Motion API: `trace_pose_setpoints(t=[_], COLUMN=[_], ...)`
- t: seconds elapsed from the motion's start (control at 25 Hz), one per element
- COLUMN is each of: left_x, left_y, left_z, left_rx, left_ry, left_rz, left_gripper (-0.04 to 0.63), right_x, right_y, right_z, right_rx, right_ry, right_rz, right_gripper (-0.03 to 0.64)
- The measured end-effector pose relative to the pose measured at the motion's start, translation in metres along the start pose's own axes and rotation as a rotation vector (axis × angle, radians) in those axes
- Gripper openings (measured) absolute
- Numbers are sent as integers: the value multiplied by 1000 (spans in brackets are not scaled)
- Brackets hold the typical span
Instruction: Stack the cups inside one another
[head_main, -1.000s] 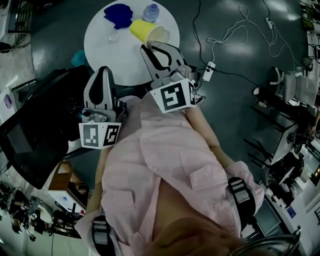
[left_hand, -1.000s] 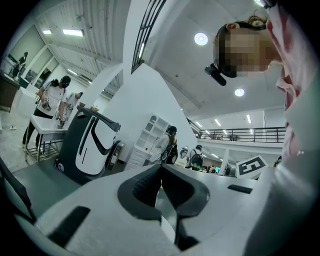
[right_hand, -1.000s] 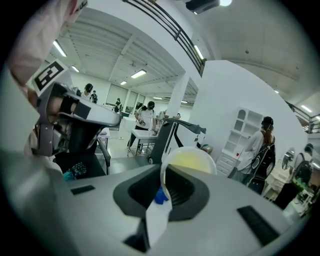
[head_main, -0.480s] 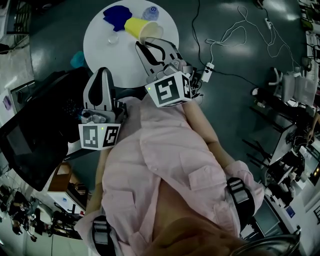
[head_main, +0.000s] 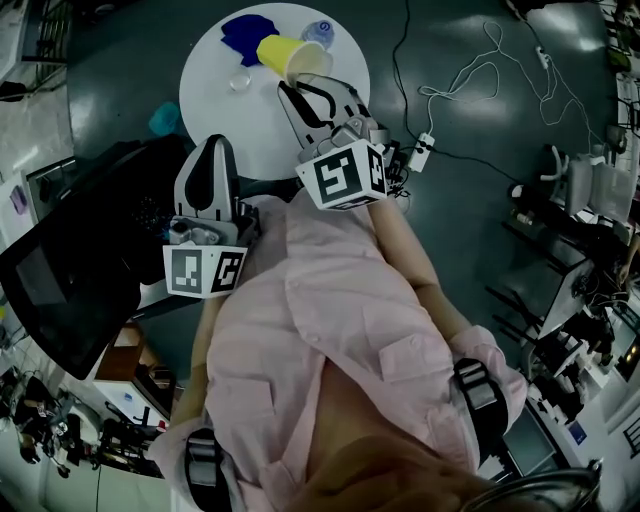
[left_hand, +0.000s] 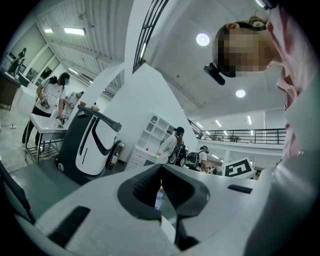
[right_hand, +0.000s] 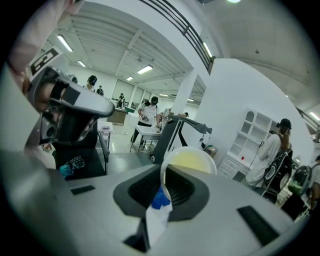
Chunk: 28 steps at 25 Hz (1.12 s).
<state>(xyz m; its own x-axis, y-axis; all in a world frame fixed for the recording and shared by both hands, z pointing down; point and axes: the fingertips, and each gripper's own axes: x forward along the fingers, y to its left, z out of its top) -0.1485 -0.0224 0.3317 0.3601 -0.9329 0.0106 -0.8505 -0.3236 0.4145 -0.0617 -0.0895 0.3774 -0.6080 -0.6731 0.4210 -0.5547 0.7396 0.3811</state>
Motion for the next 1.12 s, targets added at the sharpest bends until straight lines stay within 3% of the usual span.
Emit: trace_pose_setpoints(t=[1.12], left_x=[5], left_y=[24], left_z=[0], left_rx=[-58], left_ry=[42], left_rz=[-99], left_gripper=[20], right_x=[74], right_y=[43], right_z=[-28], right_rx=[-109], right_ry=[153], right_rz=[129], right_gripper=[46])
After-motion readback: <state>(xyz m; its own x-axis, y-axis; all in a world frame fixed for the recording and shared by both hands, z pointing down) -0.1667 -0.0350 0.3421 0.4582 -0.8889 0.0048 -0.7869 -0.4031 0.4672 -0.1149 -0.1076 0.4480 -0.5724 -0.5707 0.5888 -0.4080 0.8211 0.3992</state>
